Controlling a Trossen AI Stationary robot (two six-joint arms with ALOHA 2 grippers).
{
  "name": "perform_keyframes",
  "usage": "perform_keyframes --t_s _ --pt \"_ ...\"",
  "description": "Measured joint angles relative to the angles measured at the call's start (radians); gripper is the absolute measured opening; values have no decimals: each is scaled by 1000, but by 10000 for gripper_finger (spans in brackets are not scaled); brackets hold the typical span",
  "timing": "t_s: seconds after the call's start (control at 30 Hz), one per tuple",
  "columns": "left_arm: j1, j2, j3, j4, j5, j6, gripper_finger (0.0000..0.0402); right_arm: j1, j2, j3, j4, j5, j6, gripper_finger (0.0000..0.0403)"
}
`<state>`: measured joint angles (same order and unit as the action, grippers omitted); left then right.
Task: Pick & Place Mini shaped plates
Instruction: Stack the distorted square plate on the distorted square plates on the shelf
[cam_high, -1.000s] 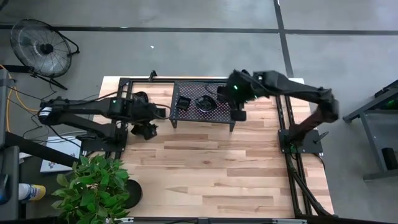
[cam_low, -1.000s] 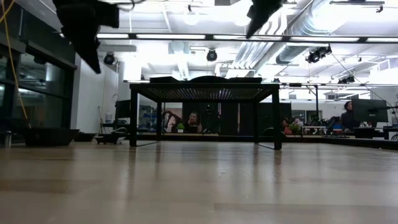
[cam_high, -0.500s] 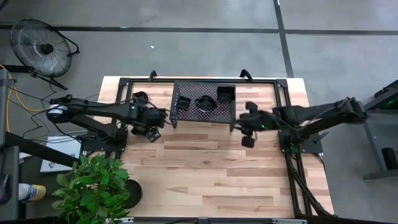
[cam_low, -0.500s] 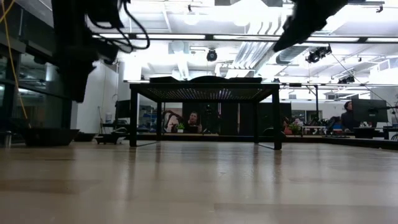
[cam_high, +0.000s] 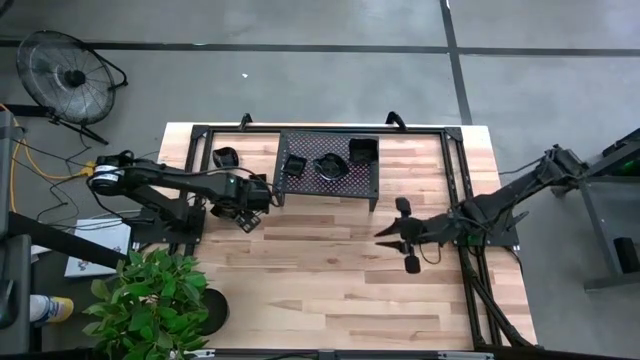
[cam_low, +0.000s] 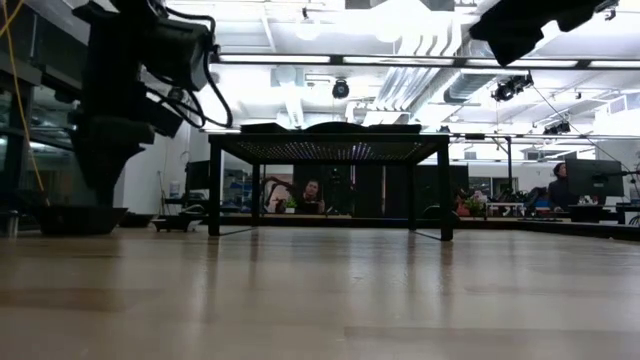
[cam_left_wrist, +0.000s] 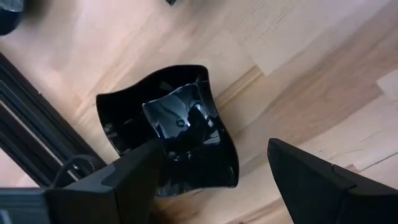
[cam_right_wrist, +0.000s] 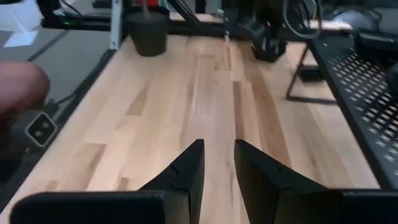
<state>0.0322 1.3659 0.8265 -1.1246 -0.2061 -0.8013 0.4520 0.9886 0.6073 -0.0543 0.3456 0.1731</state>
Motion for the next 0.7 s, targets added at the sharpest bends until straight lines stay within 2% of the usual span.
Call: perform_keyframes --t_s 0.37,0.7 --pt "0 89 1 17 14 6 285 114 1 -35 82 55 -20 83" --pt "0 93 -12 64 14 11 285 151 1 -35 88 72 -24 83"
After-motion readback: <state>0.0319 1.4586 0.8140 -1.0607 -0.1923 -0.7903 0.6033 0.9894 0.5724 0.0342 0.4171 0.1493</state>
